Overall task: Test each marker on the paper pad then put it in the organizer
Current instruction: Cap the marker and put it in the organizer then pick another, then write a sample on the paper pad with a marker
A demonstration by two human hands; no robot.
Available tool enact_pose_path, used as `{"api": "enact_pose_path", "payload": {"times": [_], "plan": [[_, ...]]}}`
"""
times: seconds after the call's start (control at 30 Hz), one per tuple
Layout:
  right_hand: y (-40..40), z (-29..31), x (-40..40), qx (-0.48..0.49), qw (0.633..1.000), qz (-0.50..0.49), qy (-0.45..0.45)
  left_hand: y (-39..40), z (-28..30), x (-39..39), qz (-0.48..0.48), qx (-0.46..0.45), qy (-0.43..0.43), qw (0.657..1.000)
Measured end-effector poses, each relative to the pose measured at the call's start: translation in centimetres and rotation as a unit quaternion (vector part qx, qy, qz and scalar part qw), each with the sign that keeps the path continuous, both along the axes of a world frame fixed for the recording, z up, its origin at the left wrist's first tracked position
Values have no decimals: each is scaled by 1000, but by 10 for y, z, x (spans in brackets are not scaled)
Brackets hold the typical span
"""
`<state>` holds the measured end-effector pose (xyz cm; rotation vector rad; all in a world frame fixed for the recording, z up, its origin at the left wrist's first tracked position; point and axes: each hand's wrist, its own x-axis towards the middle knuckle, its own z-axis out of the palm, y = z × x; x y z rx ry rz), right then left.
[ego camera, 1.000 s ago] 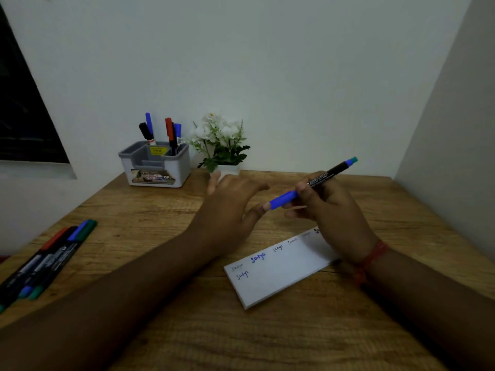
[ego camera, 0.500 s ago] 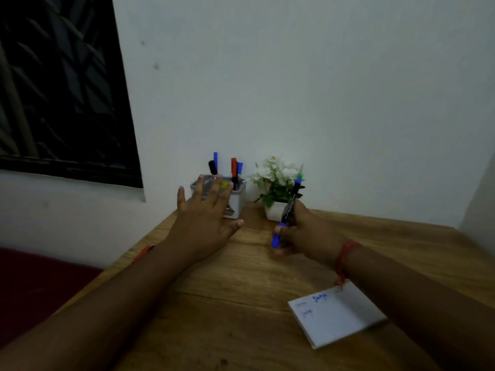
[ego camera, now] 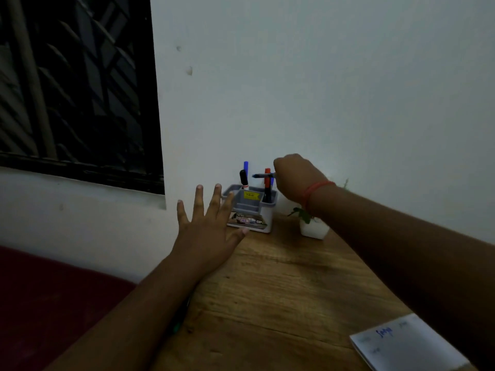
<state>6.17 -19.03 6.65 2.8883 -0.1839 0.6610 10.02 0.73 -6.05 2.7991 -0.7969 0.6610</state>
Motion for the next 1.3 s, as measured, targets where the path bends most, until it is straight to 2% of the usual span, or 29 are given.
{"api": "enact_pose_path", "payload": {"times": [0.33, 0.53, 0.7, 0.8, 0.9, 1.17, 1.3], "plan": [[16, 15, 75, -73, 997, -6, 27, 22, 10, 9, 6, 8, 105, 994], [22, 9, 93, -28, 999, 6, 43, 38, 12, 13, -6, 16, 173, 985], [21, 3, 95, -13, 999, 41, -15, 46, 13, 16, -28, 26, 197, 980], [20, 0, 85, -26, 994, 73, -77, 52, 17, 17, -58, 31, 217, 974], [26, -9, 62, -40, 985, 131, -101, 59, 23, 17, -99, 50, 242, 964], [43, -51, -13, -48, 973, 219, -50, 74, 37, 6, -168, -11, 377, 911], [42, -59, -34, -39, 972, 229, -45, 72, 34, 5, -173, -7, 392, 904]]}}
